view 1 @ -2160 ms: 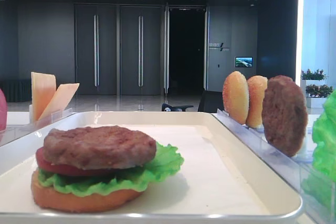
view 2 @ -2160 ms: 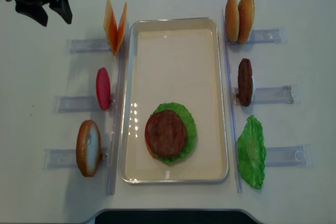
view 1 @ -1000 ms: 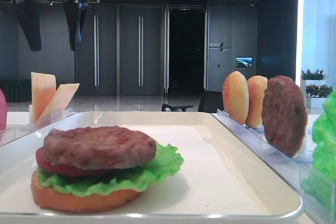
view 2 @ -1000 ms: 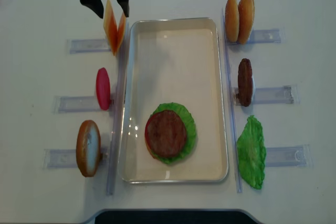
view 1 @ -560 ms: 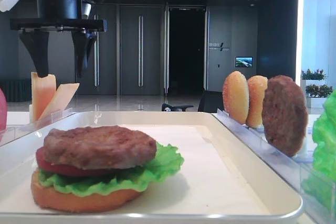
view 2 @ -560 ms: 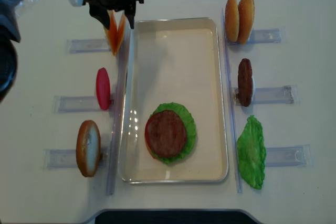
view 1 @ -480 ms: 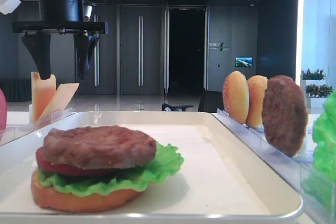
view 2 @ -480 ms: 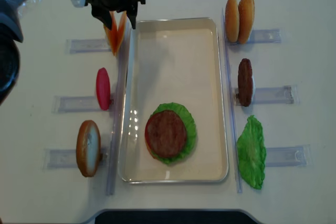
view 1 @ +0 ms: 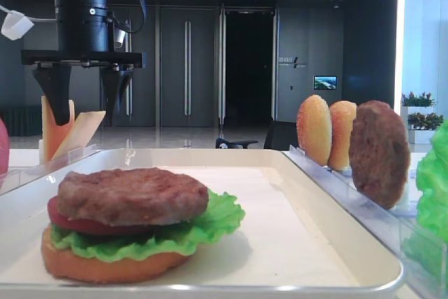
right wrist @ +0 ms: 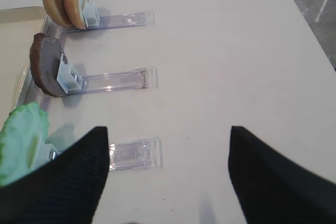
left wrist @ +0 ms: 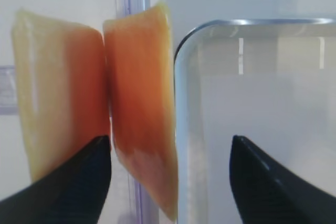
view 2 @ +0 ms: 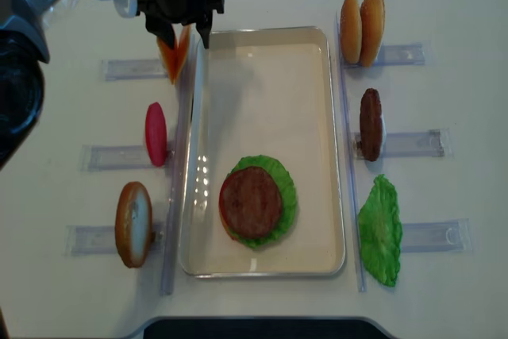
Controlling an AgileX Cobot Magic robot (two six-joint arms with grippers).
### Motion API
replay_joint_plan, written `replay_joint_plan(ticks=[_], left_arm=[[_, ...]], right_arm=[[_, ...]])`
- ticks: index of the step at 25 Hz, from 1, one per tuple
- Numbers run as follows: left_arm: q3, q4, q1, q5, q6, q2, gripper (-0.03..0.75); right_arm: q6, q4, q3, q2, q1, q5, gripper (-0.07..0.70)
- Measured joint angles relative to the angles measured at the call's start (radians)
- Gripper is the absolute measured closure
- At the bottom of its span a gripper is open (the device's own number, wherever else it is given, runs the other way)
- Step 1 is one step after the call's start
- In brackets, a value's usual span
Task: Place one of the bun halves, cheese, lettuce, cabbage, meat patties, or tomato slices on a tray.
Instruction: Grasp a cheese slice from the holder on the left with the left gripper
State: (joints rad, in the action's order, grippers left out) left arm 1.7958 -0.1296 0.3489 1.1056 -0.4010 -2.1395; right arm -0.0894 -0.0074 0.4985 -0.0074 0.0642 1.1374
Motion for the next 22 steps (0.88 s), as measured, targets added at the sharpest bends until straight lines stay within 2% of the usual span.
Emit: replay_joint_plan(ticks=[4,6,8,13,14,18,22], left_arm=[[0.000,-0.030,0.000,0.000,0.000,-0.010,0.188],[0.000,-0.040,0.000,0.000,0.000,-0.010,0.229],[0.000,-0.047,0.000,0.000,0.000,-0.010,0.310],[0.000,-0.047,0.000,0.000,0.000,-0.010,0.617],[0.000,-0.049,0.000,0.001,0.000,-0.010,0.648],[0.003,-0.058,0.000,0.007,0.010,-0.010,0.682],[0.048,-0.059,0.000,0.080,0.039,-0.011,0.683]], right_arm=[[0.000,0.000,0.000,0.000,0.000,0.000,0.144],[0.000,0.000,0.000,0.000,0.000,0.000,0.144],[0.000,0.000,0.000,0.000,0.000,0.000,0.144],[0.000,0.000,0.000,0.000,0.000,0.000,0.144],[0.000,0.000,0.000,0.000,0.000,0.000,0.144],[0.000,0.000,0.000,0.000,0.000,0.000,0.144],[0.000,0.000,0.000,0.000,0.000,0.000,0.144]])
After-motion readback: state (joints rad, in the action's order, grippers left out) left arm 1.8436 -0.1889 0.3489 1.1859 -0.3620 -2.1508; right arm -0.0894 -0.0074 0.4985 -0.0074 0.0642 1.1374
